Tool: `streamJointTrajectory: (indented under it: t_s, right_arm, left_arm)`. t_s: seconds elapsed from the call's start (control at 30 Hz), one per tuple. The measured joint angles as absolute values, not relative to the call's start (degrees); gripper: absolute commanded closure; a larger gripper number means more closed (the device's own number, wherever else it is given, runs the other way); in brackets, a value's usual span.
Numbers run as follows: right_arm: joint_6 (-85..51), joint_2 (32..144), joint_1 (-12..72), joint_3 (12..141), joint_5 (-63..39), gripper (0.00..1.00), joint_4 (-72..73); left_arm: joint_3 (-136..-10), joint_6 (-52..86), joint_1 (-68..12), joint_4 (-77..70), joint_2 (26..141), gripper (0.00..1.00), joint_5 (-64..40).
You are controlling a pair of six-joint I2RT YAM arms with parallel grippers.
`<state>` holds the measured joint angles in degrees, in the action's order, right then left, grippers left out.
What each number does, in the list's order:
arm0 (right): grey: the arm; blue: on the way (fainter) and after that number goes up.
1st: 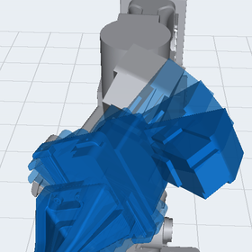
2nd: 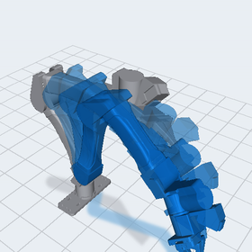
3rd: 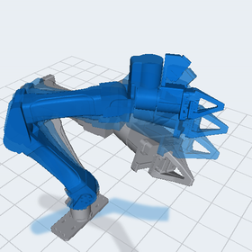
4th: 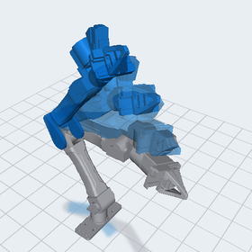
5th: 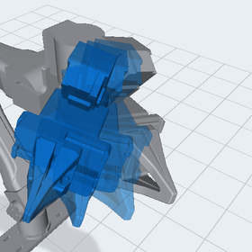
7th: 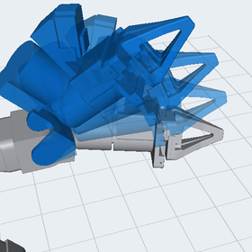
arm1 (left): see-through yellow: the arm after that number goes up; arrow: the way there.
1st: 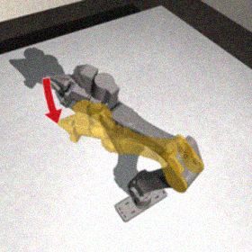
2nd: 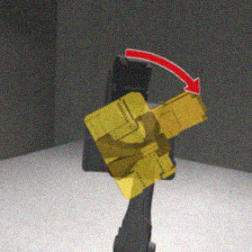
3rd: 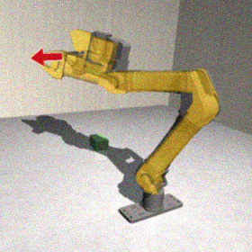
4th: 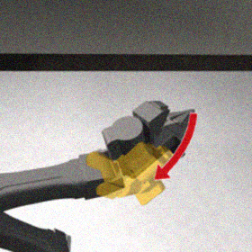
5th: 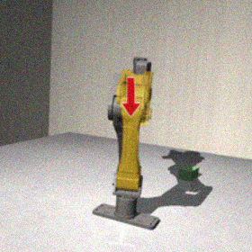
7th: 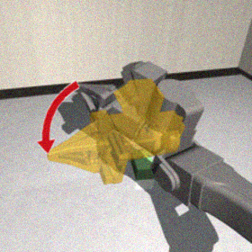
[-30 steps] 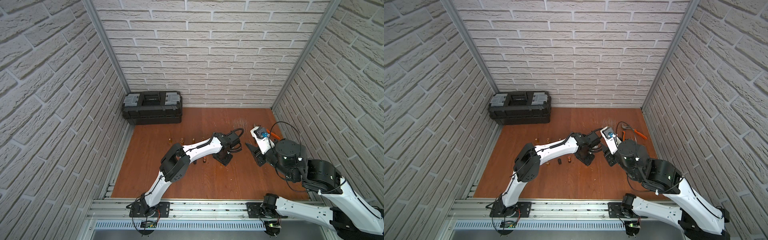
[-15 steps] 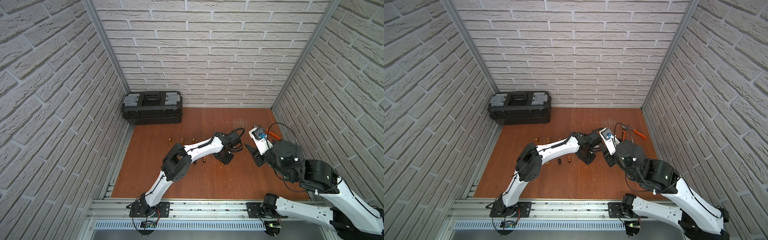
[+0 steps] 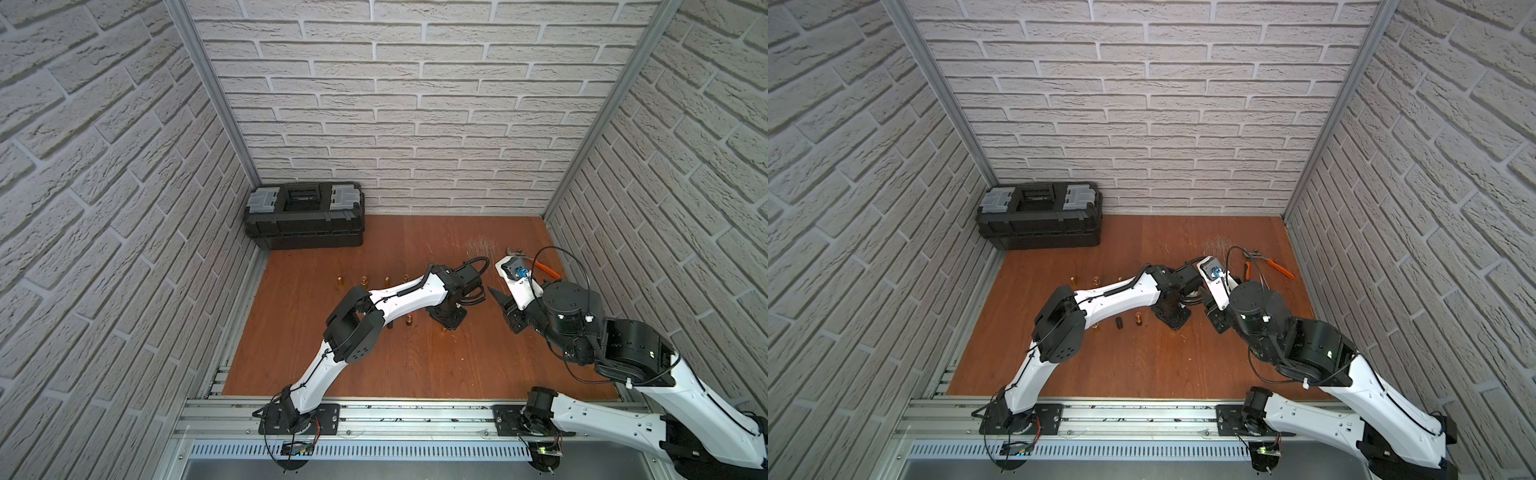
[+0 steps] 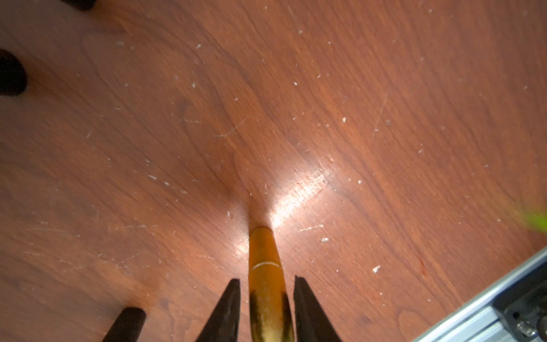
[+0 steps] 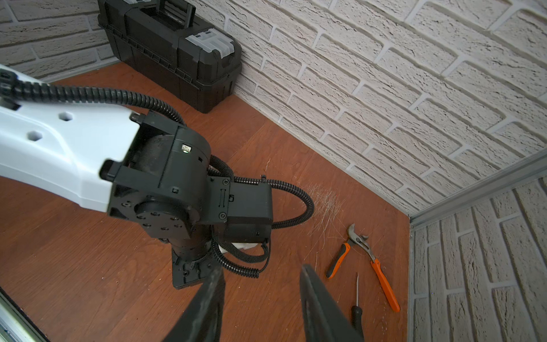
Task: Open the lipstick cap
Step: Pick up the lipstick at the center of the board.
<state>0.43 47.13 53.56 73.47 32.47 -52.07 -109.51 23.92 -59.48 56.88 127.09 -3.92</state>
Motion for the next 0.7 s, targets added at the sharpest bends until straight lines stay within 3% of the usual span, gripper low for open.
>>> streamJointTrajectory:
  t_s: [0.13,0.3,0.5,0.7]
  right_arm:
    - [0.43,47.24,53.56,73.43,32.53,0.57,-52.07]
    - [0.75,47.31,53.56,72.93,32.36,0.57,-51.94]
    - [1.98,49.58,53.56,72.9,30.52,0.58,-52.77]
    - [1.67,51.2,53.56,69.56,26.02,0.58,-52.64]
  left_arm:
    - [-109.54,23.79,-59.51,56.9,127.11,0.86,-3.92]
    - [-109.56,24.03,-59.31,56.93,127.09,0.91,-4.01]
    - [-109.43,25.28,-56.97,57.67,123.66,0.91,-7.14]
    - [-108.57,27.18,-48.82,58.89,109.86,0.9,-15.09]
